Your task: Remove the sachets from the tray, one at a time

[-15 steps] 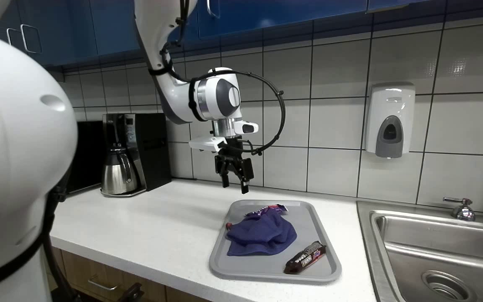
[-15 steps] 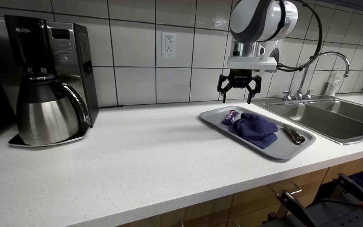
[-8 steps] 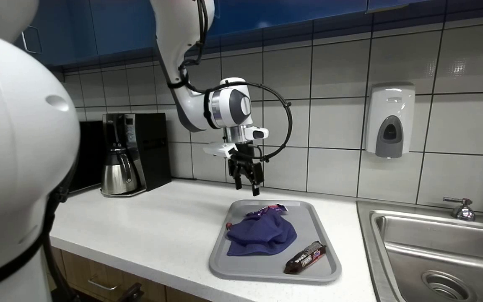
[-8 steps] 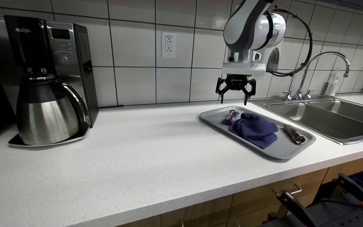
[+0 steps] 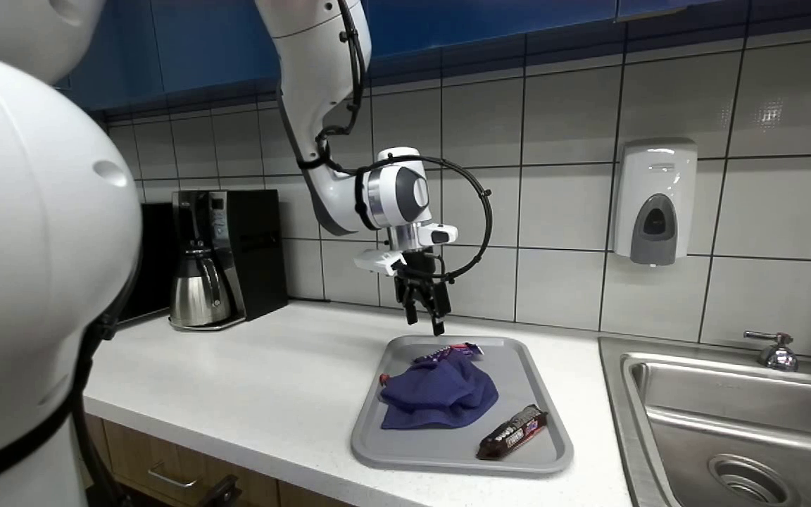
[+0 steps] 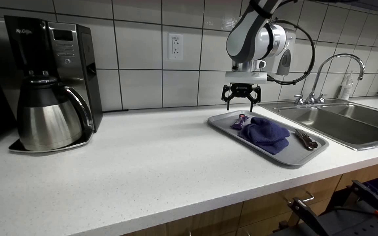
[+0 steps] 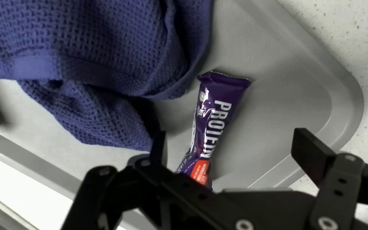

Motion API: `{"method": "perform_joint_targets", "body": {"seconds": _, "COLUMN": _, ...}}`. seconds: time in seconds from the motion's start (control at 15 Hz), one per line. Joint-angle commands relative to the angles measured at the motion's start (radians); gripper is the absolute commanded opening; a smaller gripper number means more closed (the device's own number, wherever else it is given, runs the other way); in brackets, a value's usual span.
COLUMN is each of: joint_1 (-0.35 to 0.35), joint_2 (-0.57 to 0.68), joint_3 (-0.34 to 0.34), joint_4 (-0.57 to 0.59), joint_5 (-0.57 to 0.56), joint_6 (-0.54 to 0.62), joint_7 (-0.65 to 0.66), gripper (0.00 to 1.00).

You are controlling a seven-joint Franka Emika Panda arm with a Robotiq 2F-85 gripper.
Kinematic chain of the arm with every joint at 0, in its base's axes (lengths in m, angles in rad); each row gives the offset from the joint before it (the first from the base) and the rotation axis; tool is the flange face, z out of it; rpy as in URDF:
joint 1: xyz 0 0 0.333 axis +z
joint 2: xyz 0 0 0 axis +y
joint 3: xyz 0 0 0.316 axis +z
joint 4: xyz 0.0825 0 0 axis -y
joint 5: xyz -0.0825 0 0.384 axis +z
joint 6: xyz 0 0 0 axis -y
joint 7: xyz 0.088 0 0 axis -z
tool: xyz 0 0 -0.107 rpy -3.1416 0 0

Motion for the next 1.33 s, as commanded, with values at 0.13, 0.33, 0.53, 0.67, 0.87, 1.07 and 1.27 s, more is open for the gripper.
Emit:
{"method": "perform_joint_targets", "body": {"seconds": 0.13, "joint_1": 0.056, "joint_2": 0.082, "joint_3": -0.054, "joint_4": 0.087, "joint_5": -0.020, "joint_6": -0.019, "joint_7": 0.069, "gripper": 1.00}}
{"method": "perform_joint_targets", "body": {"seconds": 0.33, "joint_1": 0.070, "joint_2": 0.111, "joint_3": -0.065, "joint_4": 0.114, "joint_5": -0.012, "joint_6": -0.018, "joint_7": 0.088, "gripper": 1.00}}
{"method": "perform_joint_targets", "body": {"seconds": 0.53, "joint_1": 0.077, "joint_2": 0.147, "joint_3": -0.075, "joint_4": 0.149, "joint_5": -0.005, "joint_6": -0.017, "joint_7": 0.114, "gripper": 1.00}}
{"method": "perform_joint_targets", "body": {"seconds": 0.67, "joint_1": 0.080, "joint_2": 0.177, "joint_3": -0.083, "joint_4": 0.176, "joint_5": -0.005, "joint_6": -0.018, "joint_7": 0.137, "gripper": 1.00}}
{"method": "perform_joint_targets", "body": {"seconds": 0.87, "joint_1": 0.080, "joint_2": 0.219, "joint_3": -0.092, "joint_4": 0.214, "joint_5": -0.002, "joint_6": -0.024, "joint_7": 0.158, "gripper": 1.00}}
{"method": "perform_joint_targets", "body": {"seconds": 1.07, "joint_1": 0.081, "joint_2": 0.250, "joint_3": -0.097, "joint_4": 0.242, "joint_5": 0.003, "joint_6": -0.028, "joint_7": 0.171, "gripper": 1.00}}
{"method": "perform_joint_targets", "body": {"seconds": 1.27, "joint_1": 0.082, "joint_2": 0.272, "joint_3": -0.100, "joint_4": 0.262, "joint_5": 0.006, "joint_6": -0.030, "joint_7": 0.177, "gripper": 1.00}}
